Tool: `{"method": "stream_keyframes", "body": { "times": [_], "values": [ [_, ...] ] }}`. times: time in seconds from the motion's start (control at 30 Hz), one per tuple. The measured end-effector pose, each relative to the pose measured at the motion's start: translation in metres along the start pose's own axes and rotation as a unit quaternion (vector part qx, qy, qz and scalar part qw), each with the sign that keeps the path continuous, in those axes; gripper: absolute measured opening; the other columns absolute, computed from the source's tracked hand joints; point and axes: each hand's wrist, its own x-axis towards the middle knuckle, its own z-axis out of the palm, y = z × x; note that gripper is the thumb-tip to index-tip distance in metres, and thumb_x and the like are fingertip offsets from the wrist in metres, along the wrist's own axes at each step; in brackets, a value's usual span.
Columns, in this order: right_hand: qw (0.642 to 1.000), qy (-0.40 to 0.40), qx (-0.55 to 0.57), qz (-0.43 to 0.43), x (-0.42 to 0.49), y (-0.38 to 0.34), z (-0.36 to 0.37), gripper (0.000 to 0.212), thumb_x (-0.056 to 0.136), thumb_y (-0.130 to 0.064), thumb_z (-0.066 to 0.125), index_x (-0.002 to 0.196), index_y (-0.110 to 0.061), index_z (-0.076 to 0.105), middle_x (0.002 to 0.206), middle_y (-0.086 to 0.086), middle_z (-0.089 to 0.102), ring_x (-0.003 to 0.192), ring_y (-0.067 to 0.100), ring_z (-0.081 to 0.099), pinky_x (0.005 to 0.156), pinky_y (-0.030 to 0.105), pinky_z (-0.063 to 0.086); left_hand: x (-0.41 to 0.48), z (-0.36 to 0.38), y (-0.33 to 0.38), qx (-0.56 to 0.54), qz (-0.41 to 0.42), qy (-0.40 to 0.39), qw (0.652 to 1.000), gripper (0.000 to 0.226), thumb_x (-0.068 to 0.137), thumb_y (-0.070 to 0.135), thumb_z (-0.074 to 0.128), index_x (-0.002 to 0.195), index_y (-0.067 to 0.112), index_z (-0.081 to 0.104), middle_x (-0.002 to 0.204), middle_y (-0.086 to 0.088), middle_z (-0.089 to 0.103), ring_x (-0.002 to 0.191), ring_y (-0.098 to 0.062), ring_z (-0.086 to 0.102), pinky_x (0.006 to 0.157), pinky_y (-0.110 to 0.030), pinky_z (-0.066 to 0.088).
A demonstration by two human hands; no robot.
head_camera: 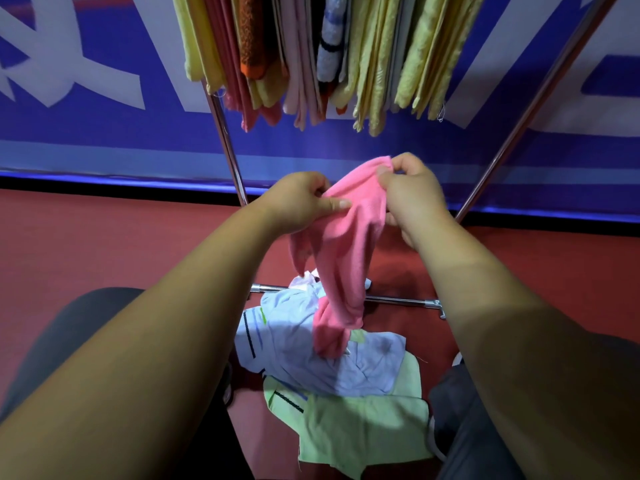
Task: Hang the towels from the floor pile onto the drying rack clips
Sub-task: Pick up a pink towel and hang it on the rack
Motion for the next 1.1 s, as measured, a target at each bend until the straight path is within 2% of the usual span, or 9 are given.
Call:
{"method": "stream_keyframes", "body": {
  "times": [0.1, 0.27, 0.33, 0.43, 0.53, 0.67, 0.87, 0.97, 1.1],
  "values": [
    [0.993, 0.117, 0.013, -0.012, 0.008, 0.002, -0.008, 0.015, 0.099, -0.028, 0.055, 0.086, -0.023, 0.054, 0.073, -0.002, 0.054, 0.067, 0.021, 0.051, 0.063, 0.033, 0.043, -0.001, -0.004, -0.004, 0.032, -0.037, -0.003, 0.999, 0.04, 0.083, 0.058, 0.083, 0.098, 0.023, 0.07, 0.091, 0.003, 0.067, 0.088, -0.021, 0.064, 0.065, -0.031, 0.041],
    [0.963, 0.226, 0.145, 0.031, 0.015, 0.005, -0.026, 0.01, 0.1, -0.017, 0.049, 0.105, -0.024, 0.055, 0.089, -0.005, 0.059, 0.09, 0.024, 0.061, 0.071, 0.028, 0.053, -0.003, -0.015, -0.015, 0.006, -0.127, -0.019, 0.992, 0.034, 0.079, 0.046, 0.089, 0.092, 0.016, 0.076, 0.082, -0.004, 0.072, 0.072, -0.022, 0.066, 0.056, -0.025, 0.045],
    [0.984, 0.17, -0.031, 0.046, 0.005, -0.002, -0.032, 0.019, 0.1, -0.023, 0.058, 0.118, -0.023, 0.065, 0.109, -0.002, 0.067, 0.109, 0.027, 0.067, 0.083, 0.023, 0.054, -0.004, -0.018, -0.018, -0.038, -0.149, -0.025, 0.988, 0.04, 0.075, 0.045, 0.092, 0.092, 0.014, 0.075, 0.079, -0.007, 0.073, 0.063, -0.022, 0.064, 0.055, -0.025, 0.05],
    [0.94, 0.134, -0.309, 0.049, -0.016, -0.014, -0.044, 0.033, 0.1, -0.026, 0.062, 0.13, -0.014, 0.067, 0.131, 0.004, 0.066, 0.125, 0.023, 0.063, 0.099, 0.027, 0.05, -0.01, -0.019, -0.012, -0.207, -0.183, -0.077, 0.958, 0.047, 0.073, 0.055, 0.091, 0.094, 0.015, 0.077, 0.086, -0.006, 0.079, 0.07, -0.019, 0.067, 0.068, -0.03, 0.05],
    [0.974, 0.125, 0.105, 0.155, 0.01, 0.007, -0.044, 0.036, 0.103, -0.024, 0.054, 0.132, -0.004, 0.064, 0.1, 0.001, 0.066, 0.089, 0.022, 0.066, 0.071, 0.023, 0.055, -0.011, -0.022, 0.0, -0.371, -0.22, -0.148, 0.89, 0.042, 0.099, 0.05, 0.061, 0.079, 0.014, 0.072, 0.076, -0.007, 0.072, 0.062, -0.019, 0.064, 0.067, -0.029, 0.045],
    [0.976, 0.153, 0.103, 0.118, 0.015, 0.013, -0.035, 0.023, 0.088, -0.026, 0.062, 0.085, -0.004, 0.069, 0.076, 0.006, 0.065, 0.075, 0.028, 0.061, 0.072, 0.04, 0.054, -0.008, -0.026, 0.002, -0.504, -0.225, -0.152, 0.82, 0.037, 0.098, 0.007, 0.029, 0.091, 0.001, 0.065, 0.073, -0.012, 0.064, 0.059, -0.022, 0.062, 0.062, -0.029, 0.053],
    [0.994, 0.094, 0.037, 0.048, 0.011, 0.018, -0.026, 0.035, 0.088, -0.027, 0.076, 0.093, 0.008, 0.072, 0.104, 0.029, 0.074, 0.075, 0.018, 0.058, 0.072, 0.042, 0.056, -0.001, -0.017, -0.005, -0.457, -0.192, -0.169, 0.852, 0.027, 0.103, -0.002, 0.052, 0.12, -0.009, 0.071, 0.11, -0.019, 0.076, 0.09, -0.021, 0.073, 0.089, -0.03, 0.062],
    [0.997, 0.063, 0.031, 0.027, 0.016, 0.023, -0.02, 0.036, 0.092, -0.03, 0.075, 0.094, 0.006, 0.071, 0.107, 0.031, 0.072, 0.076, 0.019, 0.059, 0.072, 0.042, 0.056, 0.005, -0.009, -0.013, -0.403, -0.228, -0.117, 0.879, 0.028, 0.094, -0.002, 0.069, 0.121, -0.008, 0.073, 0.109, -0.018, 0.076, 0.078, -0.017, 0.068, 0.075, -0.025, 0.062],
    [1.0, 0.014, 0.018, 0.011, 0.012, 0.02, -0.01, 0.015, 0.084, -0.034, 0.079, 0.086, -0.02, 0.079, 0.087, 0.001, 0.08, 0.083, 0.017, 0.073, 0.09, 0.049, 0.064, 0.007, 0.008, -0.011, -0.34, -0.267, -0.022, 0.901, 0.026, 0.085, -0.003, 0.08, 0.11, 0.002, 0.079, 0.089, -0.012, 0.074, 0.056, -0.013, 0.062, 0.052, -0.021, 0.056]
  ]
}}
